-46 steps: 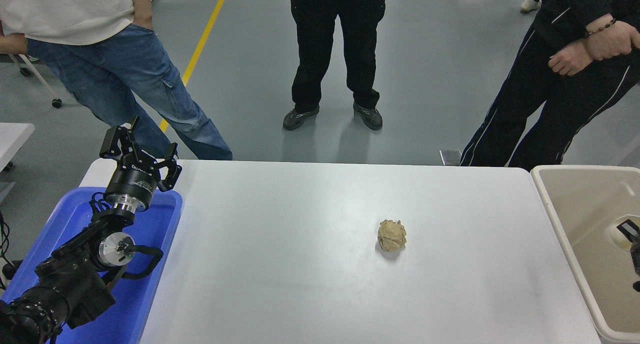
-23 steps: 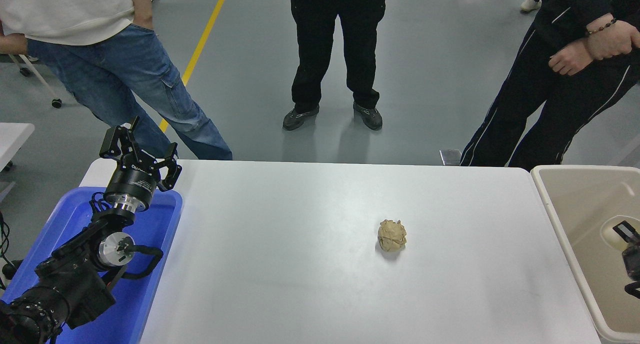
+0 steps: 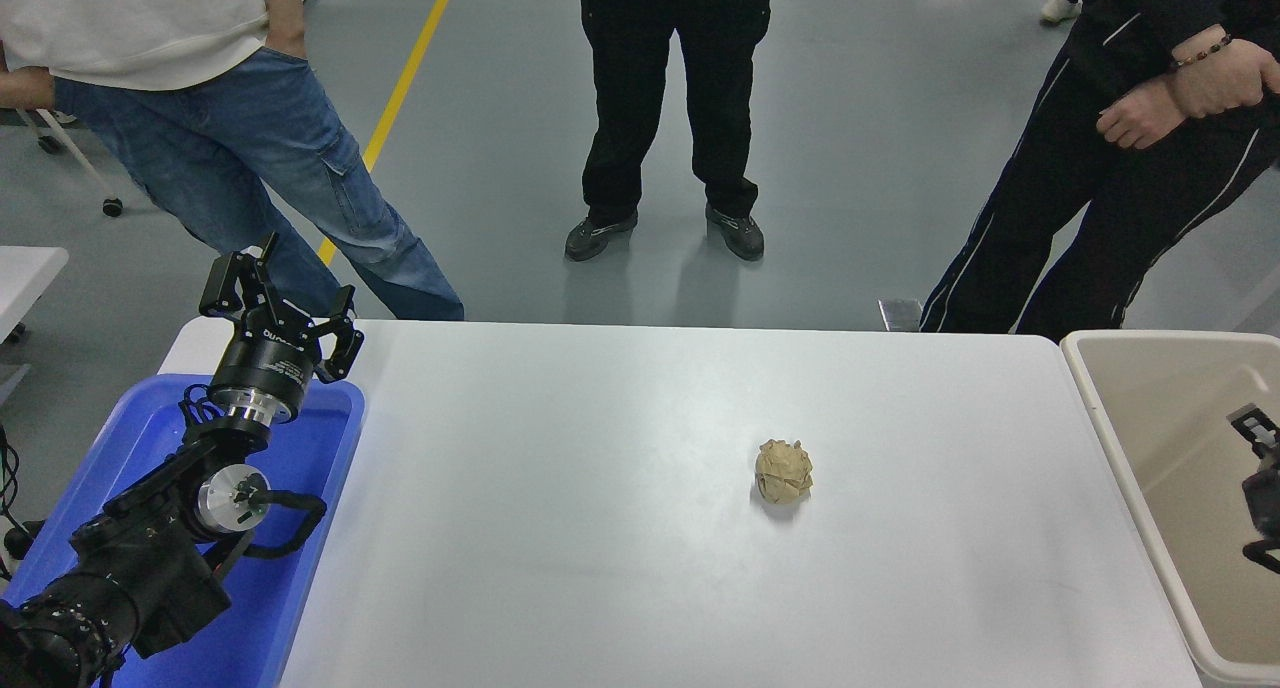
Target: Dispose of the paper cup in the dustbin
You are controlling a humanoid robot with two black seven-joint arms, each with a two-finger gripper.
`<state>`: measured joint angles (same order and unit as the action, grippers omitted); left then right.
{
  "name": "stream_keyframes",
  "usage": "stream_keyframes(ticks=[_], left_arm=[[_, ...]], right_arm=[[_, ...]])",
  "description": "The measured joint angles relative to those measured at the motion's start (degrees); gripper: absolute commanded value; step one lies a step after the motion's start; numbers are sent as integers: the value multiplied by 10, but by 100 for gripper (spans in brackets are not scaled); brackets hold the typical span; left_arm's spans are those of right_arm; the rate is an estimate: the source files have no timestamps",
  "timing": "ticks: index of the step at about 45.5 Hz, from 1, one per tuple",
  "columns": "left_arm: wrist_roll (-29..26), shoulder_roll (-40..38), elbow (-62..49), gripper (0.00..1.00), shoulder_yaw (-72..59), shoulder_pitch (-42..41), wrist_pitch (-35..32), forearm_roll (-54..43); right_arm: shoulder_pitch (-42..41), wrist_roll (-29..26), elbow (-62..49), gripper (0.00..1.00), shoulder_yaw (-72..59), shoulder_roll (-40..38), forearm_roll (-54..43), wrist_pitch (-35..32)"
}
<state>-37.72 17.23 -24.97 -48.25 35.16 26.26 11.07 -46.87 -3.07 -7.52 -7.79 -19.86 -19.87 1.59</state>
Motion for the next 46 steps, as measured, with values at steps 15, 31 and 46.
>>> stream_keyframes(ticks=[15,31,46], left_arm=[[0,0,0,100,0,0,0,0],[0,0,0,100,0,0,0,0],[0,0,0,100,0,0,0,0]], right_arm=[[-117,10,51,99,64,-42,12,3],[-197,18,194,99,228,-123,17,1],[-176,25,350,99,466,-167,18,-4]])
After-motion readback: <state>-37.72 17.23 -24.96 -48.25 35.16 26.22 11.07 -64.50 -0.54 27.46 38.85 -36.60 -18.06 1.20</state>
